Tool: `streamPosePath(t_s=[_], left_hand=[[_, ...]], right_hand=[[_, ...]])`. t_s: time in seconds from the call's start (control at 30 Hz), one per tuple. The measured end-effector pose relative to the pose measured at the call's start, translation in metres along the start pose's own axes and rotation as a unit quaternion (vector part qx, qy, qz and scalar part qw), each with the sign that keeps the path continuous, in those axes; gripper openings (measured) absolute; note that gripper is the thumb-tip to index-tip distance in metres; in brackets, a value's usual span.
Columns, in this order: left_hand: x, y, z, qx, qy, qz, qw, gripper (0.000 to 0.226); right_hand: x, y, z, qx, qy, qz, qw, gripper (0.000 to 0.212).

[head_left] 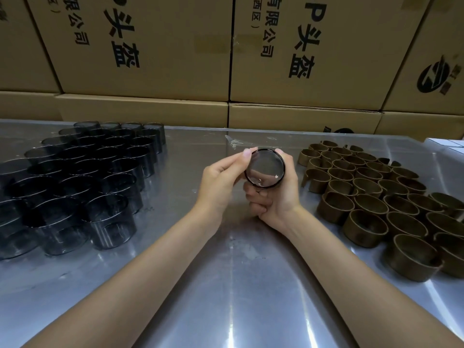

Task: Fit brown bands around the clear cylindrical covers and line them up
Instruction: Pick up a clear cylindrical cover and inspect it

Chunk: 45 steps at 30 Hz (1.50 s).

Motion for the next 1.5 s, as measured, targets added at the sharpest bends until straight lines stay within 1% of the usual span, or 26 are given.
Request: streamPosePath(t_s=[0.03,0.13,0.17,0.23,0.3,0.37,0.43,0.5,0.6,0.67,0.77,0.83,0.9,0.97,1.03,1.07,1.1,1.17,1.23,1.3,1.33,1.4,1.47,1.5], left_hand=[[-0.003,0.0,0.0,0.005,-0.003,0.023,1.0,0.018],[-0.014,-0.002,0.0,0.013,0.006,0.09,0.996,0.044],[-0.017,-0.003,-0.001,0.009,0.026,0.103,0.994,0.05],[-0.018,-0.005,-0.004,0.002,0.062,0.102,0.993,0.055],[-0.015,-0.006,-0.008,-0.014,0.087,0.081,0.993,0.053],[-0.013,-0.007,-0.014,-0.05,0.138,0.052,0.988,0.051],[-0.012,-0.008,-0.017,-0.075,0.167,0.026,0.983,0.051],[-0.008,-0.008,-0.017,-0.078,0.164,-0.013,0.983,0.051],[0.011,-0.008,-0.015,-0.063,0.137,-0.117,0.982,0.04],[0.016,-0.007,-0.009,-0.038,0.108,-0.132,0.985,0.032],[0.014,-0.002,0.001,-0.004,0.033,-0.093,0.995,0.026],[0.015,0.0,0.006,0.022,-0.018,-0.082,0.996,0.025],[0.022,-0.001,0.012,0.051,-0.01,-0.092,0.994,0.03],[0.027,-0.005,0.021,0.09,0.029,-0.081,0.992,0.047],[0.026,-0.008,0.027,0.124,0.057,-0.05,0.989,0.065],[0.025,-0.008,0.029,0.134,0.064,-0.037,0.988,0.068],[0.026,-0.007,0.029,0.142,0.066,-0.032,0.987,0.066],[0.031,-0.006,0.033,0.154,0.053,-0.036,0.986,0.053],[0.033,-0.005,0.036,0.151,0.019,-0.028,0.988,0.044],[0.033,-0.002,0.034,0.118,-0.024,-0.013,0.993,0.045],[0.034,0.0,0.032,0.096,-0.039,-0.007,0.995,0.05],[0.032,0.002,0.029,0.066,-0.048,0.017,0.997,0.057],[0.027,0.003,0.03,0.055,-0.037,0.047,0.997,0.06],[0.025,0.004,0.03,0.052,-0.034,0.058,0.996,0.061]], right_hand=[[0.0,0.0,-0.001,-0.005,0.013,0.007,1.0,0.067],[0.001,-0.001,0.0,-0.009,0.058,0.024,0.998,0.062],[0.001,-0.001,0.0,-0.009,0.069,0.028,0.997,0.059],[0.001,-0.001,0.001,-0.007,0.08,0.033,0.996,0.056],[0.002,0.0,0.002,-0.003,0.073,0.027,0.997,0.057],[0.003,0.001,0.0,-0.005,0.054,0.006,0.998,0.061],[0.002,0.002,-0.002,-0.009,0.028,-0.01,1.0,0.059],[-0.005,0.001,-0.004,-0.01,-0.012,-0.006,1.0,0.059],[-0.012,0.0,-0.003,0.01,-0.11,-0.017,0.994,0.066],[-0.013,-0.002,0.0,0.031,-0.16,-0.04,0.986,0.067],[-0.008,-0.001,0.001,0.053,-0.157,-0.072,0.984,0.054],[-0.004,-0.001,0.003,0.063,-0.139,-0.087,0.984,0.049],[-0.003,-0.001,0.004,0.07,-0.116,-0.079,0.988,0.043],[-0.004,-0.001,0.008,0.078,-0.108,-0.054,0.99,0.038],[-0.004,-0.001,0.011,0.086,-0.098,-0.022,0.991,0.044],[-0.004,-0.001,0.012,0.085,-0.093,-0.007,0.992,0.049],[-0.006,-0.001,0.011,0.081,-0.091,0.007,0.993,0.053],[-0.009,-0.001,0.01,0.072,-0.09,0.032,0.993,0.058],[-0.009,0.0,0.009,0.059,-0.075,0.039,0.995,0.055],[-0.005,0.0,0.009,0.041,-0.065,0.021,0.997,0.044],[-0.002,0.0,0.008,0.033,-0.081,0.003,0.996,0.043],[0.005,0.001,0.009,0.024,-0.14,-0.044,0.989,0.05],[0.011,0.002,0.011,0.016,-0.194,-0.083,0.977,0.053],[0.012,0.002,0.01,0.009,-0.211,-0.09,0.973,0.05]])
Point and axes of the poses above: each hand's wrist, its own y-axis towards the middle knuckle, its own x-axis out of the back of the hand, z = x × y, the point moved 10 cm from there along y, towards the middle knuckle, and after that the axes turned 3 degrees about z, right-handed, at the moved point
